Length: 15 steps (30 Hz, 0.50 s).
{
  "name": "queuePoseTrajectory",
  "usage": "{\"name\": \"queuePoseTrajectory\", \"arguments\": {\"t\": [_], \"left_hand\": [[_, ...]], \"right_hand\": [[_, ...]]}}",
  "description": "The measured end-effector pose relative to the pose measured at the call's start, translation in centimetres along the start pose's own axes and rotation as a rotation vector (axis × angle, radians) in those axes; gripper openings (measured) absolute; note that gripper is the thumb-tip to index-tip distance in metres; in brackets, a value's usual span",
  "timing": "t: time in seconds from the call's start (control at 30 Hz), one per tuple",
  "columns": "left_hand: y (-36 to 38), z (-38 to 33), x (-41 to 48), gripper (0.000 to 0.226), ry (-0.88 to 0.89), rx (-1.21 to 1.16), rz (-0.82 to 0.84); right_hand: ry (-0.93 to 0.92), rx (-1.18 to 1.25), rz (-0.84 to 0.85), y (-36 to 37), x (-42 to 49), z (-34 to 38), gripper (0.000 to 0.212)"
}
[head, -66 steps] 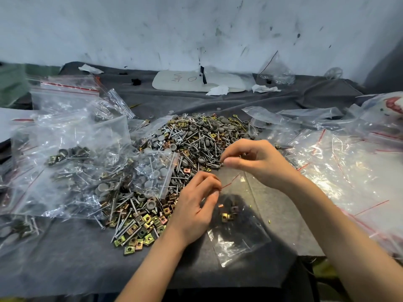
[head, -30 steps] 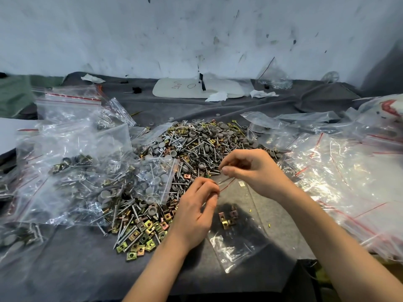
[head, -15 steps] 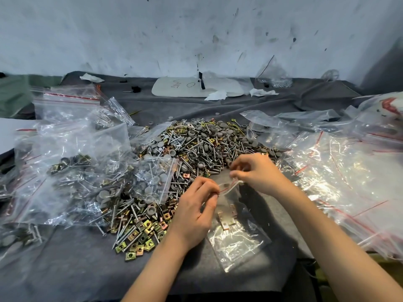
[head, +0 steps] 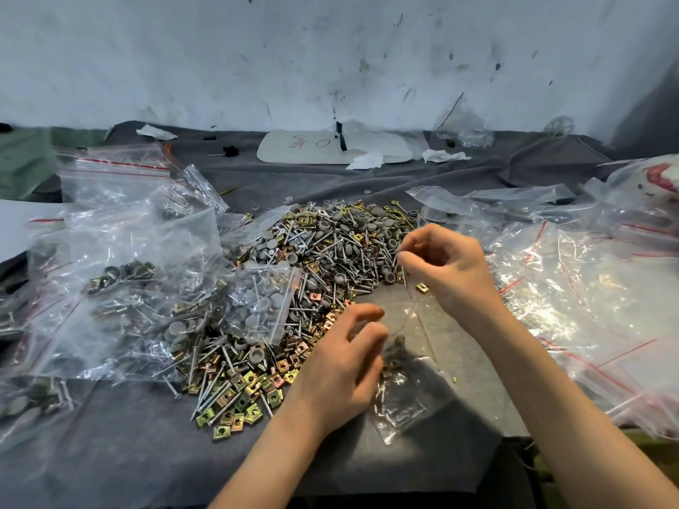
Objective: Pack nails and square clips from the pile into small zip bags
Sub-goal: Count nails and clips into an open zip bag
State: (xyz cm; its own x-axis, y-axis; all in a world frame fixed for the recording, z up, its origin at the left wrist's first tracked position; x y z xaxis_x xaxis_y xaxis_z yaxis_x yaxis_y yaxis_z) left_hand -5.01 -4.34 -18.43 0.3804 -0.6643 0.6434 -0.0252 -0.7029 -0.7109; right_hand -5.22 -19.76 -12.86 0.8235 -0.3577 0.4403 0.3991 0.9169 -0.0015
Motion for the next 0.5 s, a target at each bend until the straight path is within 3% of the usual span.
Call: {"name": "queuePoseTrajectory", "arguments": {"t": [0.17, 0.23, 0.37, 0.43, 0.5], "left_hand": [[-0.8, -0.1, 0.1, 0.016, 0.022, -0.049, -0.085], [-1.0, 0.0, 0.0, 0.019, 0.015, -0.055, -0.104], [-1.1, 0.4, -0.2, 0.019, -0.013, -0.076, -0.115], [-1.1, 0.4, -0.2, 0.018, -0.015, -0.080, -0.124], [-1.1, 0.4, -0.2, 0.017, -0.014, -0.083, -0.130]], "right_hand": [[-0.108, -0.295, 0.298, 3.6, -1.7, 2.5, 0.011], [-0.110, -0.287, 0.279, 3.4, -1.5, 2.5, 0.009], [-0.049, -0.176, 0.002, 0.5, 0.5, 1.1, 0.011], [0.035, -0.333, 0.020, 0.5, 1.6, -0.9, 0.009], [0.138, -0.492, 0.151, 1.6, 2.2, -3.6, 0.006]]}}
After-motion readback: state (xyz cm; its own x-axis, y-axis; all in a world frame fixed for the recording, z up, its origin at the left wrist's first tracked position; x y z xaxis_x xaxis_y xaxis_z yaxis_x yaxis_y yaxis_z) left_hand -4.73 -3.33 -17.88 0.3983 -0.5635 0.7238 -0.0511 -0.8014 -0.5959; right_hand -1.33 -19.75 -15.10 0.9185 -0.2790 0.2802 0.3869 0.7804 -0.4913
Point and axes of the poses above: each hand's wrist, its own x-axis towards the middle knuckle, its own y-axis out of the palm, z = x × y, the point moved 8 cm from there along x, towards the middle knuckle, and after that the axes turned 15 degrees about x, right-handed, at the moved point
